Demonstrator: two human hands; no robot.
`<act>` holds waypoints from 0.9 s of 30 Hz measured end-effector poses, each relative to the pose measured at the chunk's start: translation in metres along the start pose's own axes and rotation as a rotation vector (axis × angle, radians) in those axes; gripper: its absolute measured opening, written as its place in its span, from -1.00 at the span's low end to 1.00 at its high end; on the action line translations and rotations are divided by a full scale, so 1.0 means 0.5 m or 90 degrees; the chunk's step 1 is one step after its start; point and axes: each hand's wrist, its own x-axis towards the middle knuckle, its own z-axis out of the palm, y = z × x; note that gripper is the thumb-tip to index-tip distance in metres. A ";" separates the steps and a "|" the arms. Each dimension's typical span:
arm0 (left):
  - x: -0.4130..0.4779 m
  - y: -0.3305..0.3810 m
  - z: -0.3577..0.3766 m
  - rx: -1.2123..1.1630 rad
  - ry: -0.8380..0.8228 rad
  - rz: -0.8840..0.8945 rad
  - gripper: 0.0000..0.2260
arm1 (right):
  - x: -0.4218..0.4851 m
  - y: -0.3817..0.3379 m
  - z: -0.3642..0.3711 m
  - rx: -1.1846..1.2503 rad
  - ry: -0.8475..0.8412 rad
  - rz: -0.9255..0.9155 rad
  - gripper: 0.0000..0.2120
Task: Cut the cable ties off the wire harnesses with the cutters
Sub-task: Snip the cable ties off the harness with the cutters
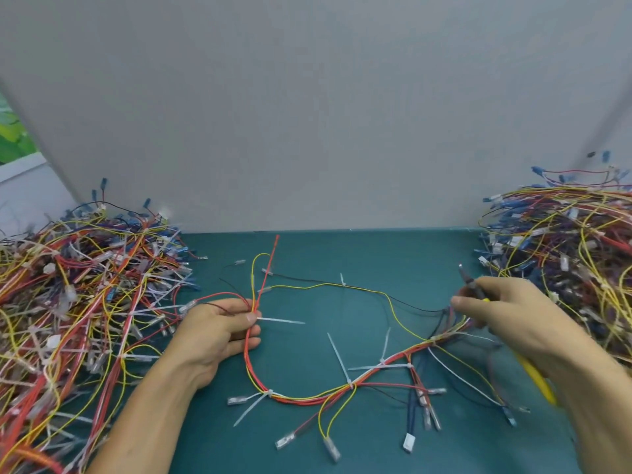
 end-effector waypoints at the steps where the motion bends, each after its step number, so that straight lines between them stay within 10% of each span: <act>1: 0.001 -0.001 0.000 0.005 0.004 0.001 -0.85 | 0.001 0.006 -0.008 -0.035 0.003 -0.001 -0.88; 27: -0.005 -0.002 0.007 0.013 0.033 -0.019 -0.88 | 0.022 0.054 0.043 -0.207 -0.094 -0.057 -0.88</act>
